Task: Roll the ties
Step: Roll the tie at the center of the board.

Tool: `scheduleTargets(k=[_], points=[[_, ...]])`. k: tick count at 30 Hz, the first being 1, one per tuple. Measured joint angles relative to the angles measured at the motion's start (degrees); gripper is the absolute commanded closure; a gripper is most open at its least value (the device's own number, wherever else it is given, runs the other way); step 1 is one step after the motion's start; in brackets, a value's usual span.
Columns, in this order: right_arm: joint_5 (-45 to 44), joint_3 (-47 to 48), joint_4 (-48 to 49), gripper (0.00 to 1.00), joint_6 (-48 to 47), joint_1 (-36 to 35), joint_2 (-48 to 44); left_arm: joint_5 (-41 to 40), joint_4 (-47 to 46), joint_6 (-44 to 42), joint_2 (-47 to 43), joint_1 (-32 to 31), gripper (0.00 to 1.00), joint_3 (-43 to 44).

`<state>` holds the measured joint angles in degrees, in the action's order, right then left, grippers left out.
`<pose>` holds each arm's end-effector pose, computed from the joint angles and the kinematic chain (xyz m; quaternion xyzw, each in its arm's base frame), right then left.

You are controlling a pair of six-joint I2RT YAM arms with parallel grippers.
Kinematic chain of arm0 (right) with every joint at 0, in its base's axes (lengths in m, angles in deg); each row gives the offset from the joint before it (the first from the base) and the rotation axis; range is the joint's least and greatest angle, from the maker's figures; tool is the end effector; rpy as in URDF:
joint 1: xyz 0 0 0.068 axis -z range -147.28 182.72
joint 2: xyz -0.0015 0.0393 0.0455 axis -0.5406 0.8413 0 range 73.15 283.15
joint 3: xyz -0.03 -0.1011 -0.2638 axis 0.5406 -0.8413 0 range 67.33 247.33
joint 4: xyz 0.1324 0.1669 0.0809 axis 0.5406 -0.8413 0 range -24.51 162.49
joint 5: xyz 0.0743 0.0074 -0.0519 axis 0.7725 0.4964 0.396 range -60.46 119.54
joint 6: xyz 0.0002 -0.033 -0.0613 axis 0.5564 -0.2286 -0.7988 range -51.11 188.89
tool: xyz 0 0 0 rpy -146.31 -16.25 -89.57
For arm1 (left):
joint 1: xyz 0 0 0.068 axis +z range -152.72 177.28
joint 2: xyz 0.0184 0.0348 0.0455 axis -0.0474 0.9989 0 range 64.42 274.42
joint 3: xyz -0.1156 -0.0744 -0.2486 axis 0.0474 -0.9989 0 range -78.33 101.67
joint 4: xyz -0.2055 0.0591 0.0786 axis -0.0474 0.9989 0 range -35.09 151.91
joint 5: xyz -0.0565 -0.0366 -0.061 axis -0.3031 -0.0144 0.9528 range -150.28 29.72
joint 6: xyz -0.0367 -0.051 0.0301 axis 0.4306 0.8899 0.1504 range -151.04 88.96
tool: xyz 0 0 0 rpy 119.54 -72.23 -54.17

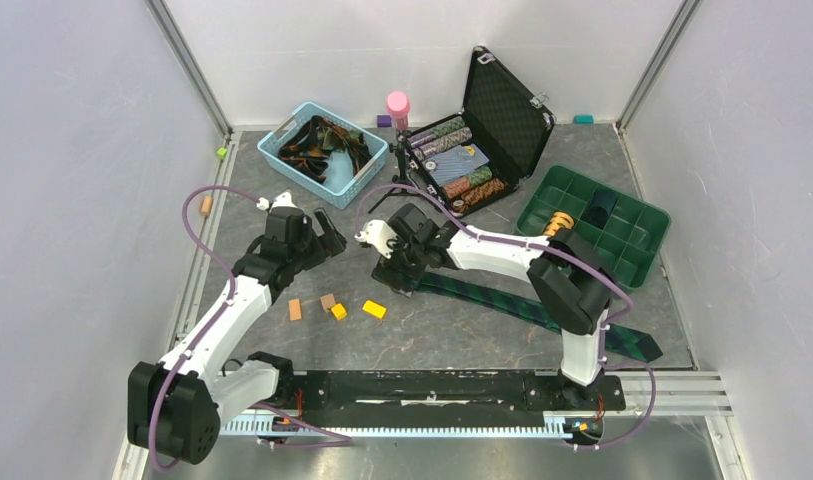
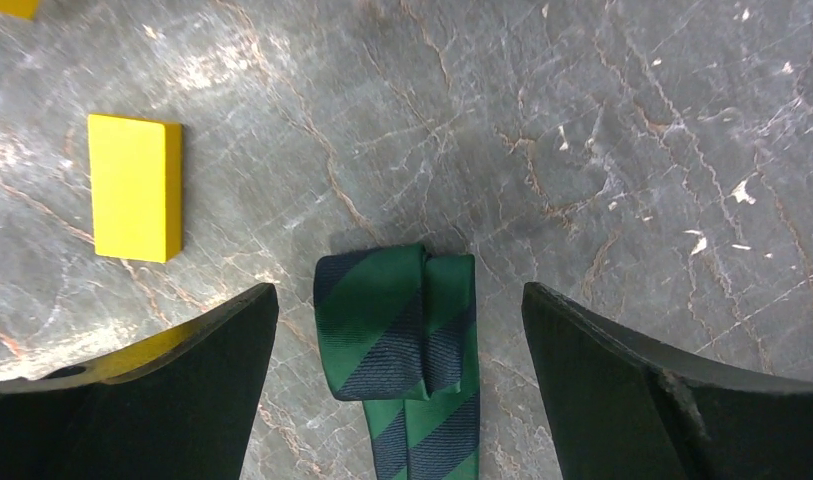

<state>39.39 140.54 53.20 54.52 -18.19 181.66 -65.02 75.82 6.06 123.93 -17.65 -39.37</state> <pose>0.2370 0.3071 0.1975 -0.5339 0.7852 0.1726 0.2621 0.1890 -0.0456 0.2475 -0.1918 0.8906 -0.1464 0.3856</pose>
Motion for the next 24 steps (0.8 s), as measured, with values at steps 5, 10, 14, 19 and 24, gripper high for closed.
scheduleTargets(k=[5, 10, 14, 19, 24], points=[[-2.3, 0.0, -1.0, 0.02, -1.3, -0.1, 1.2, 0.8, 0.0, 0.0, 0.0, 0.2, 0.00, 0.0], [-2.5, 1.0, -2.0, 0.02, -2.6, -0.1, 2.7, 0.9, 0.0, 0.0, 0.0, 0.2, 0.00, -0.2], [-2.0, 1.9, -2.8, 0.02, -3.4, -0.1, 4.1, 1.0, 0.0, 0.0, 0.0, 0.2, 0.00, -0.7], [-1.9, 1.9, -2.9, 0.11, -3.9, -0.1, 4.1, 1.8, 0.0, 0.1, 0.0, 0.2, 0.00, -0.8], [-1.8, 2.1, -3.7, 0.25, -4.1, -0.1, 4.3, 2.2, -0.1, 0.2, 0.3, 0.2, 0.00, -0.8]])
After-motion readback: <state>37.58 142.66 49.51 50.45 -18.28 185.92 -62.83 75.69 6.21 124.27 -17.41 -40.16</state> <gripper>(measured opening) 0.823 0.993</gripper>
